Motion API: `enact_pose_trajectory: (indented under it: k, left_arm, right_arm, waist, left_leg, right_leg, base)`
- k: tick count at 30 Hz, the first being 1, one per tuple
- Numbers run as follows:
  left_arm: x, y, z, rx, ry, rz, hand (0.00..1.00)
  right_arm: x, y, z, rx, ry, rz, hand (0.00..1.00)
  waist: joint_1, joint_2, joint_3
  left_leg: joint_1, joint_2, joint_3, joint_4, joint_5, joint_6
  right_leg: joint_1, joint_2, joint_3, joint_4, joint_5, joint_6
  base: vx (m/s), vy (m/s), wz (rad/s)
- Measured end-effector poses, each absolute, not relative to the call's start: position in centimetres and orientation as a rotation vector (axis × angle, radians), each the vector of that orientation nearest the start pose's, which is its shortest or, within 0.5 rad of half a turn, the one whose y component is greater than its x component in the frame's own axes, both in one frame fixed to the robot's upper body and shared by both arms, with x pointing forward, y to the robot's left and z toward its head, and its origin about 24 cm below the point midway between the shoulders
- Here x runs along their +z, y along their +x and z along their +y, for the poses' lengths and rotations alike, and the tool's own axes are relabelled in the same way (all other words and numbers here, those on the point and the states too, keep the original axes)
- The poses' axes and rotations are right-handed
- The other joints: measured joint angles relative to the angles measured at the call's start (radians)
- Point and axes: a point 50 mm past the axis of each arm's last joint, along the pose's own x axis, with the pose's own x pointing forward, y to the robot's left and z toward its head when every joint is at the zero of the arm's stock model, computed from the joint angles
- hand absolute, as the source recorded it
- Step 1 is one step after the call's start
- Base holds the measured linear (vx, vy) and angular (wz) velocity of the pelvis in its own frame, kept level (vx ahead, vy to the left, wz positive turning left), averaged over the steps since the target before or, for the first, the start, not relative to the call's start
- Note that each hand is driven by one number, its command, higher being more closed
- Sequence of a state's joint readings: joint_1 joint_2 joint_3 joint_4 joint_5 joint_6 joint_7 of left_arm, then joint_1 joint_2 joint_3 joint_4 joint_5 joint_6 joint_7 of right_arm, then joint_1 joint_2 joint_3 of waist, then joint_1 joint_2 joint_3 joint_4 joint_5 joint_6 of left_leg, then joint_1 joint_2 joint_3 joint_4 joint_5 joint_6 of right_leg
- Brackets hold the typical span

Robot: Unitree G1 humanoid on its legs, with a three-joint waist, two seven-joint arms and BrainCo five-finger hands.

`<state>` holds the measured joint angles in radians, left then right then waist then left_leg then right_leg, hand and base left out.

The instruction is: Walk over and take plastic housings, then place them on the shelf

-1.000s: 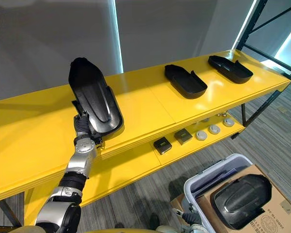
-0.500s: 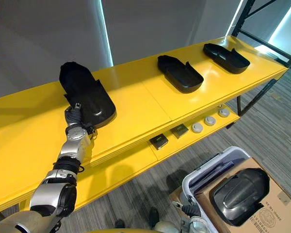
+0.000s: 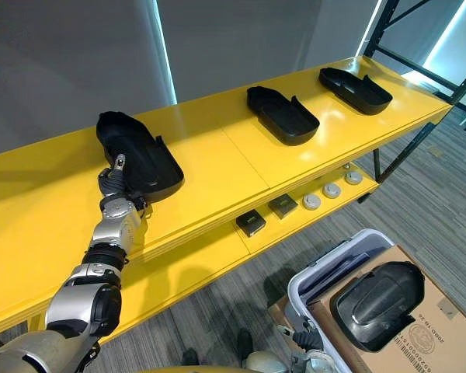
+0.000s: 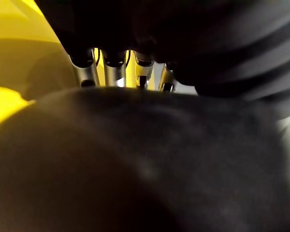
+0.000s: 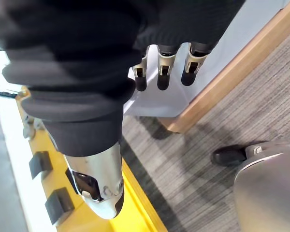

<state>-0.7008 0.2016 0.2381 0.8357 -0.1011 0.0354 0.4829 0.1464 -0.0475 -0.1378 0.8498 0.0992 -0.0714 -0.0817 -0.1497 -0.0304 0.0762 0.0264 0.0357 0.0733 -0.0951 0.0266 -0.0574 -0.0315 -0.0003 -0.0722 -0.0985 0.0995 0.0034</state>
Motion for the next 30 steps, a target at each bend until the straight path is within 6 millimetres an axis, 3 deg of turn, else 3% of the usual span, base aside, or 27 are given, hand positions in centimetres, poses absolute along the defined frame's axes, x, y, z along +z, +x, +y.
enact_pose_trajectory:
  k: [9,12,16,18,19,24,25,30]
  left_arm:
    - [8.0,36.6,22.9,0.616,0.086,0.137,0.0]
    - [9.5,36.4,22.5,0.599,0.162,0.052,0.0]
    - [13.1,34.3,20.6,0.571,0.323,-0.217,0.0]
    - [13.6,33.4,19.9,0.574,0.375,-0.276,0.0]
    - [13.6,32.7,19.3,0.576,0.413,-0.303,0.0]
    - [11.6,29.9,17.0,0.52,0.55,-0.318,0.0]
    - [11.1,29.3,16.1,0.488,0.564,-0.32,1.0]
    - [8.5,27.3,12.3,0.284,0.561,-0.286,1.0]
  right_arm:
    - [-14.3,11.6,-19.8,-0.301,0.082,0.902,0.0]
    - [-14.4,11.4,-19.7,-0.301,0.082,0.909,0.0]
    - [-14.6,10.6,-19.8,-0.31,0.085,0.928,0.0]
    - [-14.6,10.7,-19.8,-0.31,0.084,0.919,0.0]
    - [-14.6,10.6,-19.8,-0.311,0.085,0.917,0.0]
    - [-14.5,10.9,-19.5,-0.29,0.077,0.9,0.0]
    - [-14.5,10.9,-19.2,-0.278,0.075,0.902,0.0]
    - [-14.6,10.8,-18.4,-0.27,0.094,0.907,0.0]
  waist:
    - [0.003,0.003,0.003]
    - [0.012,0.008,0.005]
    - [0.032,0.012,0.007]
    - [0.037,0.014,0.008]
    - [0.053,0.014,0.008]
    - [0.061,0.014,0.008]
    - [0.061,0.014,0.008]
    - [0.079,0.014,0.008]
  left_leg:
    - [0.003,-0.002,-0.017,0.001,0.0,0.0]
    - [0.002,-0.002,-0.027,0.0,0.0,0.001]
    - [0.005,-0.002,-0.054,0.0,0.001,0.001]
    - [0.003,-0.002,-0.06,0.0,0.001,0.001]
    - [0.002,-0.002,-0.063,0.0,0.001,0.001]
    - [0.002,-0.003,-0.069,-0.001,0.001,0.001]
    - [0.002,-0.003,-0.069,-0.002,0.001,0.001]
    - [0.002,-0.002,-0.068,-0.006,0.001,0.001]
  right_leg:
    - [0.011,-0.001,-0.013,0.0,-0.002,0.002]
    - [0.013,-0.002,-0.022,0.0,-0.002,0.002]
    - [0.028,-0.003,-0.05,0.0,-0.009,-0.001]
    - [0.028,-0.003,-0.057,0.0,-0.009,-0.001]
    - [0.029,-0.003,-0.06,0.0,-0.009,-0.001]
    - [0.031,-0.004,-0.065,0.0,-0.01,0.0]
    - [0.031,-0.004,-0.065,0.0,-0.01,0.0]
    - [0.031,-0.004,-0.065,0.0,-0.012,0.003]
  base:
    - [0.0,0.003,0.05]
    - [-0.03,0.009,0.08]
    - [-0.03,0.009,0.2]
    - [-0.03,0.01,0.12]
    - [-0.03,0.014,0.11]
    - [-0.02,0.01,0.04]
    - [0.0,0.0,0.0]
    - [0.0,0.0,0.0]
